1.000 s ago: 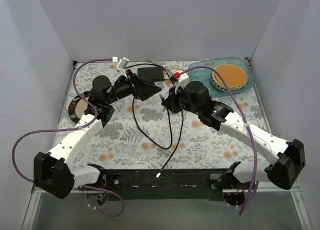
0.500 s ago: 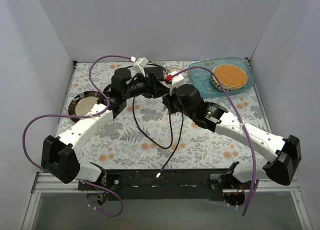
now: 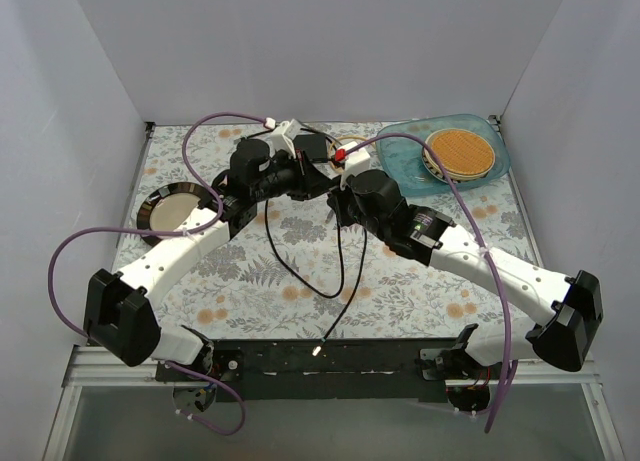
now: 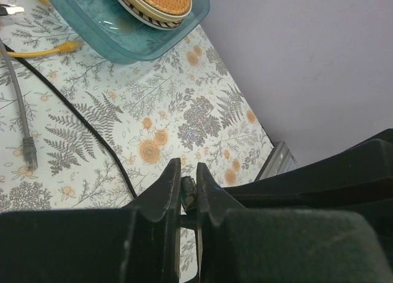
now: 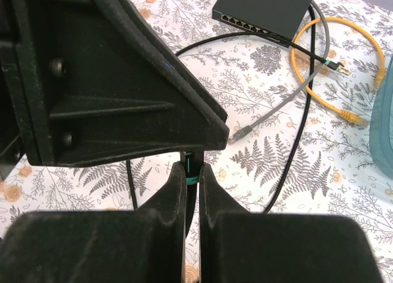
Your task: Insert the plug into the switch port
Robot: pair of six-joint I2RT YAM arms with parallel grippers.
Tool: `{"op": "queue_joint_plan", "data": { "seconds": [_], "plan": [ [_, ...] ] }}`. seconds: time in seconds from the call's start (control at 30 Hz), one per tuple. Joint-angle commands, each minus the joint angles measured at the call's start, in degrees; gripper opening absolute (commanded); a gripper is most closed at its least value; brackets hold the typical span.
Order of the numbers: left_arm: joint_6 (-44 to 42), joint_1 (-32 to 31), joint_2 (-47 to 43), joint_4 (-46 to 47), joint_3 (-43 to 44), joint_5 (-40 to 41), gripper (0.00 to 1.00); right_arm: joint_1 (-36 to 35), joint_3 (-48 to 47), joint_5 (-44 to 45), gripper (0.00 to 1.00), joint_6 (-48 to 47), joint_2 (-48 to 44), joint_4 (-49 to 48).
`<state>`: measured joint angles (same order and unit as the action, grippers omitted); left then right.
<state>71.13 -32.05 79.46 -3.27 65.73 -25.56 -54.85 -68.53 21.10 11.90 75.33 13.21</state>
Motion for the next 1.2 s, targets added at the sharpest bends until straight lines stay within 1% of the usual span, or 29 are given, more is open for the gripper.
{"op": "queue_joint_plan", "data": {
  "seconds": [0.0,0.1,0.13,0.17,0.23,0.27,0.3,0.37,0.43,0.53,0.6,0.67,0.83,0.87,0.9,1.03,1.1,1.17],
  "plan": [
    [0.2,-0.6,-0.4,1.4,0.4,-0.5,0.00,-0.7,-0.3,0.1,0.01,0.4,-1.5,-4.0],
    [0.7,-0.6,-1.9,2.8,-0.4,0.2,0.00,-0.8,0.8,-1.9,0.03,0.4,-2.3,-4.7],
    [0.8,-0.6,-2.5,2.9,-0.6,0.7,0.00,-0.8,1.6,-2.5,0.16,0.7,-4.1,-5.6],
    [0.3,-0.6,-2.9,3.0,-1.2,1.6,0.00,-0.8,2.9,-3.3,0.34,0.8,-5.4,-6.7],
    [0.0,-0.6,-4.2,2.9,-1.6,2.4,0.00,-0.8,6.3,-4.0,0.55,1.1,-9.4,-10.5],
    [-0.2,-0.6,-4.7,3.0,-2.0,2.4,0.00,-0.7,6.9,-3.9,0.69,1.2,-10.5,-11.3],
    [-0.5,-0.6,-5.2,2.9,-2.2,2.1,0.00,-0.7,7.4,-3.8,0.75,1.4,-11.3,-12.1],
    [-0.6,-0.6,-5.5,5.5,-2.5,1.0,0.00,-0.7,7.9,-3.8,0.81,1.5,-12.8,-12.2],
    [-0.5,-0.6,-6.0,6.9,-2.9,-1.0,0.00,-0.5,7.5,-3.8,0.81,1.6,-13.2,-11.8],
    [0.3,-0.6,-6.7,9.2,-3.7,-3.2,0.00,-0.6,7.5,-4.3,0.78,2.2,-13.4,-11.9],
    [0.6,-0.6,-7.0,10.0,-4.0,-3.6,0.00,-0.6,8.1,-4.7,0.70,2.7,-13.5,-12.5],
    [0.8,-0.6,-6.8,10.0,-3.7,-4.1,0.00,-0.5,8.3,-5.1,0.66,3.1,-13.4,-12.7],
    [0.8,-0.6,-7.0,10.0,-3.2,-4.4,0.00,-0.6,7.6,-5.5,0.63,3.5,-12.1,-12.2],
    [0.9,-0.6,-7.0,10.0,-3.3,-4.5,0.00,-0.6,7.5,-5.2,0.56,3.5,-11.9,-12.0],
    [0.9,-0.6,-7.1,10.0,-3.2,-4.5,0.00,-0.6,7.1,-5.0,0.53,3.7,-11.6,-11.6],
    [0.8,-0.6,-7.7,9.9,-3.5,-4.4,0.00,-0.6,6.7,-4.9,0.52,3.7,-10.6,-11.3],
    [0.6,-0.6,-7.8,9.8,-3.5,-4.2,0.00,-0.6,6.5,-4.6,0.48,3.8,-10.2,-10.7],
    [0.5,-0.6,-8.1,9.6,-3.5,-4.0,0.00,-0.6,6.3,-3.9,0.42,4.4,-9.8,-10.3]
  ]
}}
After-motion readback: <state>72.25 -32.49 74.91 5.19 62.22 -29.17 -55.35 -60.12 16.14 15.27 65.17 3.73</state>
